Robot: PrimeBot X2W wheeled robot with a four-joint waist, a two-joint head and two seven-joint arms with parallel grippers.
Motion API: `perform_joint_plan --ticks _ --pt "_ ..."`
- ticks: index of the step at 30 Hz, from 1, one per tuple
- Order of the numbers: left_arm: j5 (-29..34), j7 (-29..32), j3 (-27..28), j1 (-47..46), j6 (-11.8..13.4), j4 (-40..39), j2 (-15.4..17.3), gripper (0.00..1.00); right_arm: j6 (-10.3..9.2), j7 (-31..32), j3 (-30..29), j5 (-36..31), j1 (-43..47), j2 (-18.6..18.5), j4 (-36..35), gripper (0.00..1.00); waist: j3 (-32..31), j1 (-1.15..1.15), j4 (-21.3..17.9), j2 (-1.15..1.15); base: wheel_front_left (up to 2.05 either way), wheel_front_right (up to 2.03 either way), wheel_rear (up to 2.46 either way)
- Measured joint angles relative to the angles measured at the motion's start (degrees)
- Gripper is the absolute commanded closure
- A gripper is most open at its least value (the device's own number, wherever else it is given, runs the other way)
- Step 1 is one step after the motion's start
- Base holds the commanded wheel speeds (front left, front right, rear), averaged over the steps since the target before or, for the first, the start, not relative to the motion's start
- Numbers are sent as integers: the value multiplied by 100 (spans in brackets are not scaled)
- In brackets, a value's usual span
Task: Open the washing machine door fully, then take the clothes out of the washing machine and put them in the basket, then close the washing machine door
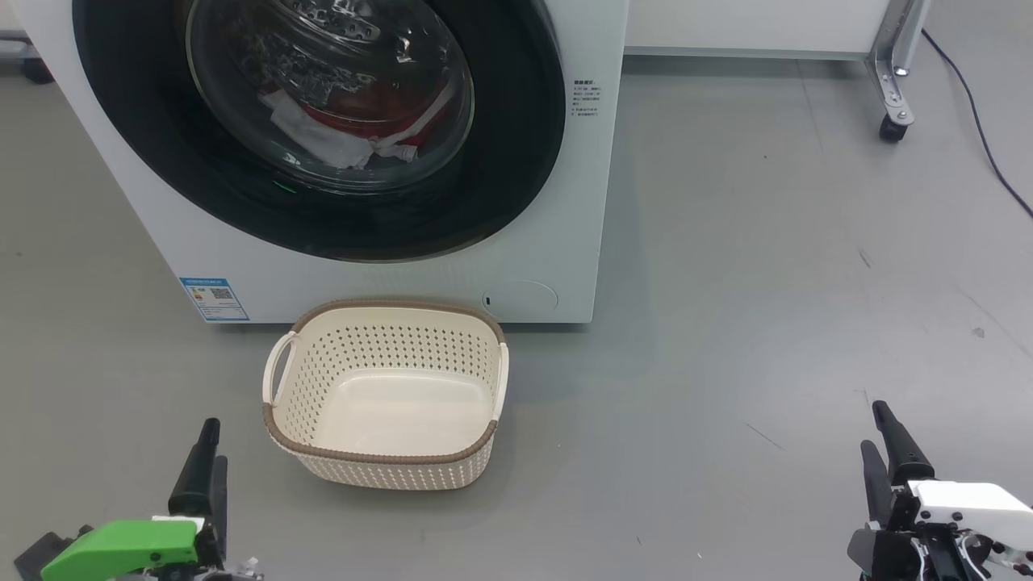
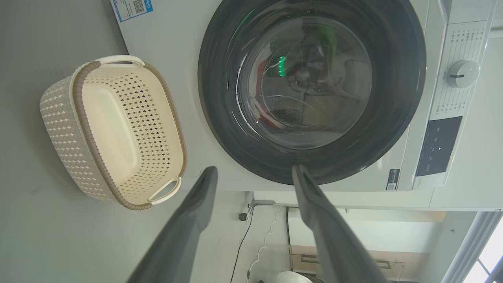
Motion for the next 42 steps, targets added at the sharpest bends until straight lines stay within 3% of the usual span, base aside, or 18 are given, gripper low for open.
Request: perform_joint_plan --ticks 28,42 --pt "392 -512 -79 0 -1 -437 2 0 1 -544 -81 -651 69 -21 -583 0 14 0 7 0 0 0 0" --pt "980 -775 -73 -3 -1 -883 4 0 1 -804 -164 -1379 70 -44 -1128 0 -1 0 9 0 0 0 0"
